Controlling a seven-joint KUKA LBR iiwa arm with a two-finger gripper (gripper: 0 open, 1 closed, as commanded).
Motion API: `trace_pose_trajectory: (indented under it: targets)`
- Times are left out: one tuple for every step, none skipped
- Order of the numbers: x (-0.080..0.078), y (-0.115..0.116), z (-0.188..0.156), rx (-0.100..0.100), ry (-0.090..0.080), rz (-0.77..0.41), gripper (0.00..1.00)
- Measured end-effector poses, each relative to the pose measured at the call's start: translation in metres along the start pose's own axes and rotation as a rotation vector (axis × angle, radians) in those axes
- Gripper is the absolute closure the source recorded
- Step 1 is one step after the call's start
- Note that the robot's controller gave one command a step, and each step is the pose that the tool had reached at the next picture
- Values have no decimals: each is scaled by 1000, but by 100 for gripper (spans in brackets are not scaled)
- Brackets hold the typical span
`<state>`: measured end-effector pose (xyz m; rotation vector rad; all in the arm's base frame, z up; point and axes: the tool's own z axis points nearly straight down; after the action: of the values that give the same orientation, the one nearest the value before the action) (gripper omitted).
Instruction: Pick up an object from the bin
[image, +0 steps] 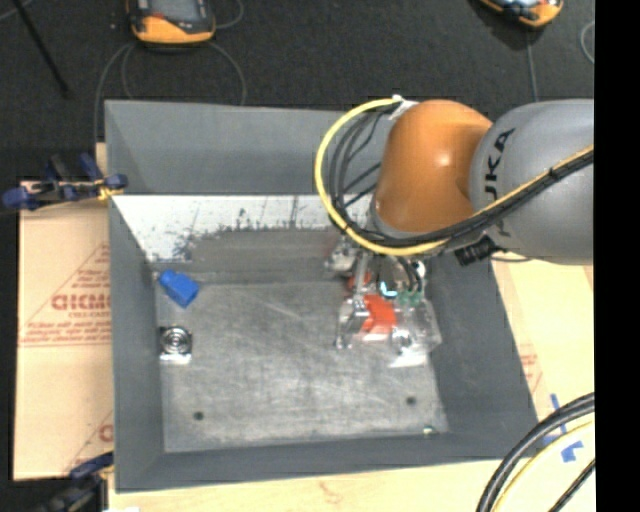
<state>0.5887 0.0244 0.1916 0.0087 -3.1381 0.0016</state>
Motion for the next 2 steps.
trace_pose_trajectory:
  targets:
    - [-11,-56,62,-1,-2,244,0]
    - [-57,-83,109,-2,0,-41,0]
